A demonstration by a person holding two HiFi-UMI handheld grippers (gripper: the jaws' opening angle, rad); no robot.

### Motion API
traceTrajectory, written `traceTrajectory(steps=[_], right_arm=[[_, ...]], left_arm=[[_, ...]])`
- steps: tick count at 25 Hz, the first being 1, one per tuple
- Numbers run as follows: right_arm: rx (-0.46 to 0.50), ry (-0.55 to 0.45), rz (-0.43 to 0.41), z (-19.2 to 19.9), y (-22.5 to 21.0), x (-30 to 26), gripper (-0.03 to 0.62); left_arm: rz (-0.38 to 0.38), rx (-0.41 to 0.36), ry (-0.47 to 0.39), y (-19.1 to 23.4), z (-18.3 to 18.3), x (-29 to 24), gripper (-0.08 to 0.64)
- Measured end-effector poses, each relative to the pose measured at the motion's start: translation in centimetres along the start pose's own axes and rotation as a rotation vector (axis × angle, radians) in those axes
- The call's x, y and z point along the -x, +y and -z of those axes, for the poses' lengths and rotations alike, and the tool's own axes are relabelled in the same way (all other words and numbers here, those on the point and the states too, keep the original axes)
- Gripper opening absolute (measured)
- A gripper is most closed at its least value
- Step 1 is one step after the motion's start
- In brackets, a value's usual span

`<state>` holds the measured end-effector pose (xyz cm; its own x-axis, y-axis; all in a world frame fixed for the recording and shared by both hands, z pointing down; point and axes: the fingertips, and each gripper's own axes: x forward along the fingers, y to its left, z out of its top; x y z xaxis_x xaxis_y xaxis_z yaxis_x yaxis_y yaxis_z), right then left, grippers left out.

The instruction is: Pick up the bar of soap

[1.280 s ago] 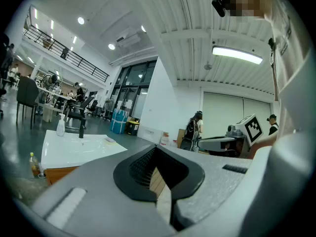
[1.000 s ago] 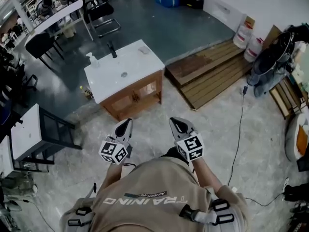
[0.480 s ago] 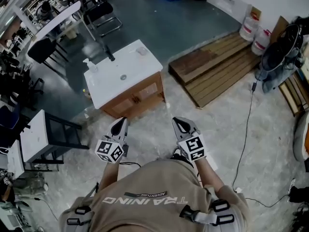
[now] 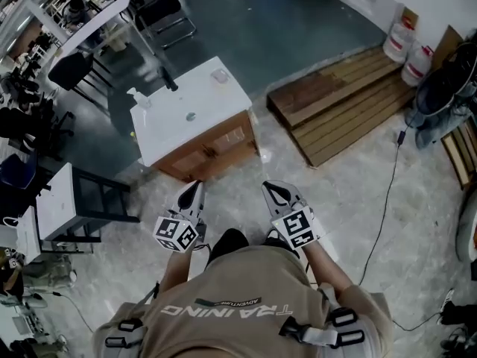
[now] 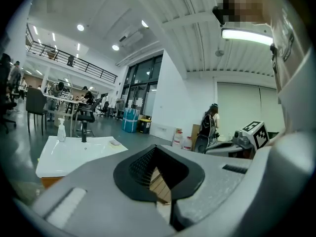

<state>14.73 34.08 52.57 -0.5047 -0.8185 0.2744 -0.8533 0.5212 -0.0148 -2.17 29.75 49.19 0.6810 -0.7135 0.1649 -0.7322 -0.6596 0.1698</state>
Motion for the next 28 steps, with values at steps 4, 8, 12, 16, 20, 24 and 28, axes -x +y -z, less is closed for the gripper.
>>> traceTrajectory(steps=[4, 8, 12, 16, 20, 24, 28], right_arm=[[0.02, 0.007, -0.058, -0.2, 0.4, -0.9, 0.005], [-0.015, 0.014, -0.063, 0.6, -0.7, -1.9, 0.005], [-0.06, 0.038, -0.068, 1.9, -0.9, -3.3, 0.005], [-0.062, 0.043, -0.074, 1.6, -1.3, -4.9, 0.005], [-0.087, 0.026, -0.045, 0.1, -3.1, -6.8, 0.005], [-0.058, 0.02, -0.012, -1.5, -4.7, -9.5, 0.005], [-0.058, 0.008, 0.012, -3.2, -5.4, -12.3, 0.005]], left_arm=[[0.006, -0.003, 0.012, -0.8, 0.0, -0.7, -0.008], [0.012, -0.004, 0.04, -0.8, 0.5, -1.5, -0.008], [0.015, 0.015, 0.082, 0.7, 1.9, -2.1, -0.008], [0.026, 0.031, 0.082, 2.3, 2.5, -3.6, -0.008], [0.058, 0.052, 0.061, 3.5, 1.9, -6.0, -0.009], [0.085, 0.05, 0.039, 5.6, 0.6, -8.2, -0.008], [0.096, 0.048, 0.039, 8.8, -0.3, -9.4, -0.009]])
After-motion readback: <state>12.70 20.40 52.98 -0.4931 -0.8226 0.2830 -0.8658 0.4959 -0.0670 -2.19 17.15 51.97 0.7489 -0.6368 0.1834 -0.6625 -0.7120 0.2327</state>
